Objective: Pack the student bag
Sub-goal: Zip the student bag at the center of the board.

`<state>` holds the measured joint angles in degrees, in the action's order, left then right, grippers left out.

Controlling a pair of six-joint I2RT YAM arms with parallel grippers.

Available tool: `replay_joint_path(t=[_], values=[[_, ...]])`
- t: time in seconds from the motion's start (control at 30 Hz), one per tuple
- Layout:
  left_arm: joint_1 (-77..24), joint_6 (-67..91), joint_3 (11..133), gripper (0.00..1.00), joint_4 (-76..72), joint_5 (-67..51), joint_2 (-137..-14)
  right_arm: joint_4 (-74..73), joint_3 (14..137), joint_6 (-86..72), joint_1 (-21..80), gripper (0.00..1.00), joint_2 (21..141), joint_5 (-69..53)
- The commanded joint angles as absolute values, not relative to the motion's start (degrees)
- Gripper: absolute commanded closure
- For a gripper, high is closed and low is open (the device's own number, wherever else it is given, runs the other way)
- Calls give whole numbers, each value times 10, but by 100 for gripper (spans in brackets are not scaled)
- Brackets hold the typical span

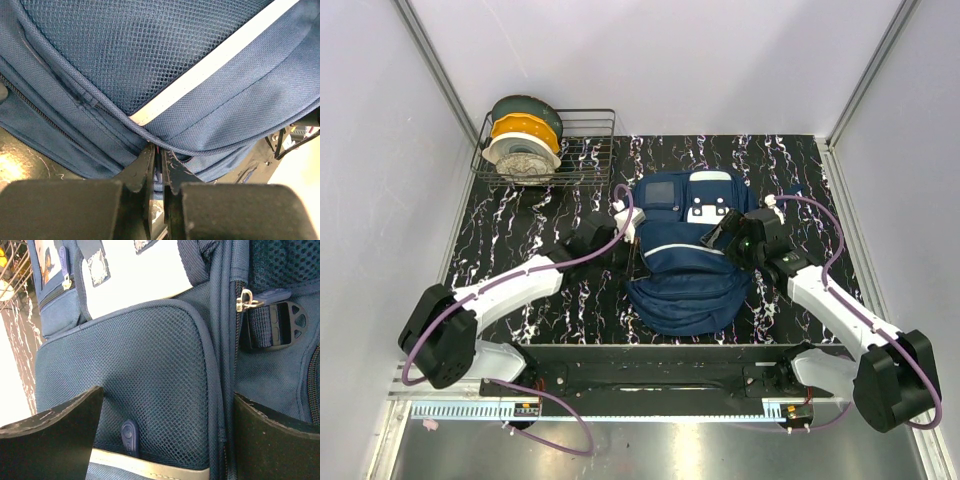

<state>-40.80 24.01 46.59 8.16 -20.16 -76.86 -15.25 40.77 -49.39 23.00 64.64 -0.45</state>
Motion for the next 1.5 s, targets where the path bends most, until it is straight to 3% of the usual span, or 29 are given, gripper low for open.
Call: replay_joint_path(t=[0.0,0.2,0.5,0.6,0.67,0.83,1.0,1.07,1.1,1.23,1.33,1.47], values=[[-441,272,538,100,15,-265,-749,-91,409,-545,266,1,642,-47],[-327,254,559,100,67,-326,-699,-168,414,-506,265,0,602,15],[-336,231,549,100,88,-364,-700,-387,522,-430,265,0,487,192],[-353,242,543,100,75,-344,-709,-410,546,-426,266,0,464,143],[-358,272,531,100,44,-343,-713,-421,545,-454,266,0,461,43],[-409,305,558,100,3,-323,-753,-384,412,-587,266,0,354,-149],[-464,324,593,100,-47,-340,-817,-473,371,-639,265,0,244,-83],[-478,329,608,94,-56,-354,-833,-489,386,-622,265,0,251,-43],[-481,328,613,78,-56,-371,-845,-499,404,-613,266,0,271,-33],[-482,335,591,45,-71,-368,-825,-513,452,-549,265,3,308,11],[-480,315,577,35,-47,-345,-795,-527,467,-507,265,8,301,3],[-460,302,570,31,-2,-296,-776,-528,471,-479,267,21,287,-40]])
